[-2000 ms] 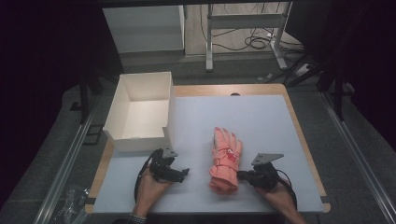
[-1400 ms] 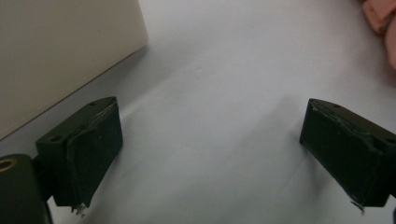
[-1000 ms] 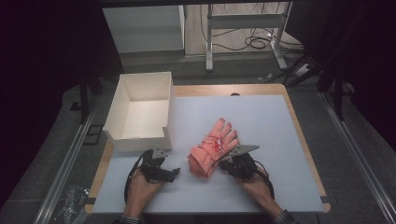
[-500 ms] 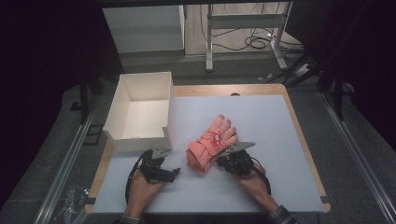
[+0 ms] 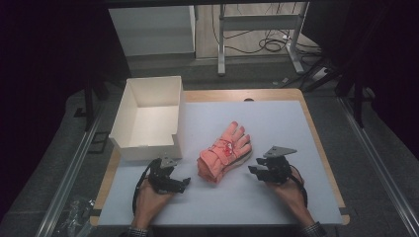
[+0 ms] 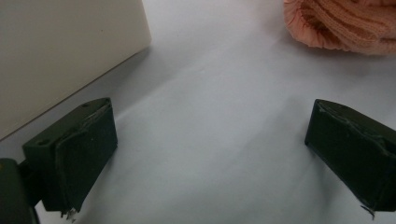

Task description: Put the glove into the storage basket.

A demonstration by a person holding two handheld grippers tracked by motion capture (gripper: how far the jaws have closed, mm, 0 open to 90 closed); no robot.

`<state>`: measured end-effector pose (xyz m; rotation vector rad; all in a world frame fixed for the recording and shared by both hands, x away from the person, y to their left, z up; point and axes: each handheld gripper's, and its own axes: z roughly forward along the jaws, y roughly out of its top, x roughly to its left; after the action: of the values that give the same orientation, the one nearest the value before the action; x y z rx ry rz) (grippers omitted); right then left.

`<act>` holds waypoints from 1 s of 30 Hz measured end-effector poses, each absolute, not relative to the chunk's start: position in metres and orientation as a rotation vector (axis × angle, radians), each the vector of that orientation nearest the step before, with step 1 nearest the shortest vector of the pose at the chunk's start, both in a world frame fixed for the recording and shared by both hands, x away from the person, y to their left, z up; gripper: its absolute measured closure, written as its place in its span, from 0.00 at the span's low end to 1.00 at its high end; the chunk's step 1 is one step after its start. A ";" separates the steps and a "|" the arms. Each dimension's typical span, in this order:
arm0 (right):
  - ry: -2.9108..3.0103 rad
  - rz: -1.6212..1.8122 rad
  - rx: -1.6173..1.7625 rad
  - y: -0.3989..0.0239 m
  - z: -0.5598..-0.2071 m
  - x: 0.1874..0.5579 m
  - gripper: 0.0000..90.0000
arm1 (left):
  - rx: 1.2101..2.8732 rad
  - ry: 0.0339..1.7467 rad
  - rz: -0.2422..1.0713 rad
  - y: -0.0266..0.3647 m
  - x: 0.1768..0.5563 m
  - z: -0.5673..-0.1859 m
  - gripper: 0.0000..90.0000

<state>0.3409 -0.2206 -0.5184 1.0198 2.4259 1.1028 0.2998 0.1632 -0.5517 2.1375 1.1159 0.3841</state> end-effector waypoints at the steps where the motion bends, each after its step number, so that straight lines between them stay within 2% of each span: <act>1: 2.426 1.103 1.020 -0.221 -0.518 0.341 0.53 | 2.137 1.116 0.384 0.163 0.300 -0.552 0.03; 10: 2.312 1.038 1.109 -0.262 -0.523 0.351 0.33 | 2.131 1.124 0.381 0.163 0.299 -0.551 0.04; 14: 2.301 1.014 1.139 -0.270 -0.527 0.353 0.31 | 2.134 1.103 0.325 0.161 0.299 -0.547 0.06; 30: 2.299 0.970 1.125 -0.270 -0.531 0.353 0.27 | 2.135 1.026 0.251 0.147 0.298 -0.515 0.05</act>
<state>0.3533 -0.2698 -0.5305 1.1246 2.2995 0.9703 0.2976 0.1468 -0.5151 2.1353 1.0260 0.2506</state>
